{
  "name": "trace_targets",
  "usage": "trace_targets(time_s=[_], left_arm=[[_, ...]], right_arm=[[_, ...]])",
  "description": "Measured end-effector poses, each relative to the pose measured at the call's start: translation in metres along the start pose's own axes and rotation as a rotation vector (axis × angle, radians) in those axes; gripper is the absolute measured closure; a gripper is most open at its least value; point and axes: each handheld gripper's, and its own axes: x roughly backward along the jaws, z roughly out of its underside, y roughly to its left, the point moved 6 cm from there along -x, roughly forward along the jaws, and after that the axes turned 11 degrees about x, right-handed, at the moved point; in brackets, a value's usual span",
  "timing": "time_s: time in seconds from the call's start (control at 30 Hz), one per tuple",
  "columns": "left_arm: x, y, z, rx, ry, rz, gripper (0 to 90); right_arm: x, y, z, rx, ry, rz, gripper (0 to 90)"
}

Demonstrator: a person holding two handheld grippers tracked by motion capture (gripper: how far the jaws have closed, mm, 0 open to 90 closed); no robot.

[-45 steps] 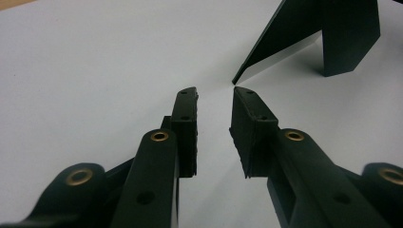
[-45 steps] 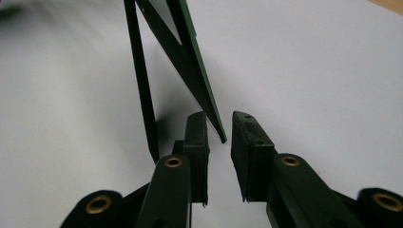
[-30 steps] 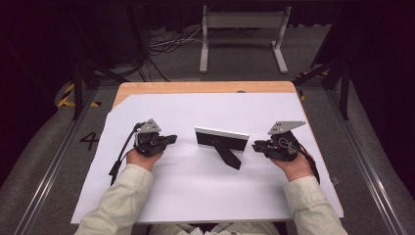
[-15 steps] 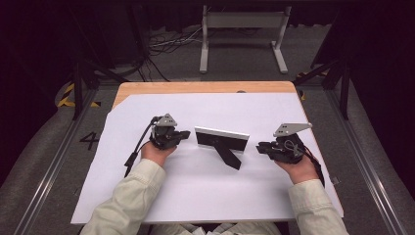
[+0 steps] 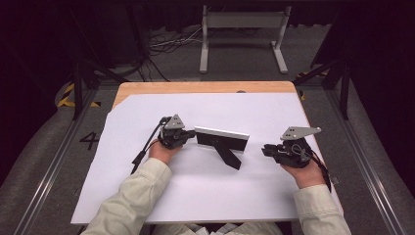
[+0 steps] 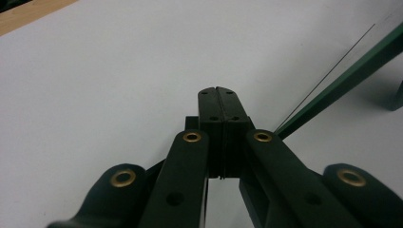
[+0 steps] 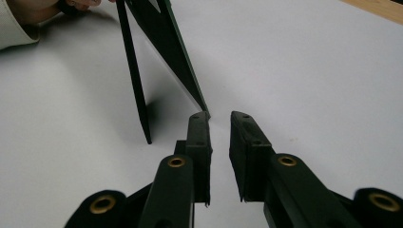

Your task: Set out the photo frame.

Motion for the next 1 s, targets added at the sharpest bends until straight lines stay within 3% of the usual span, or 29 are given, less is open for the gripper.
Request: trace_targets(time_s=[0.2,0.6,0.9,1.0], left_arm=[[-0.006,0.0,0.004,-0.009,0.009,0.0,90.0],[-0.013,-0.013,0.007,-0.125,0.049,0.007,90.0],[-0.01,-0.016,0.009,-0.107,0.066,0.052,90.0],[-0.009,-0.02,0.01,-0.133,0.084,0.068,90.0]], right_arm=[[0.001,0.0,0.0,0.001,-0.002,0.0,76.9],[0.005,0.001,-0.001,0.006,-0.017,0.003,76.1],[0.007,0.0,-0.003,0.009,-0.026,0.002,75.9],[0.008,-0.001,-0.003,0.006,-0.029,0.004,75.7]])
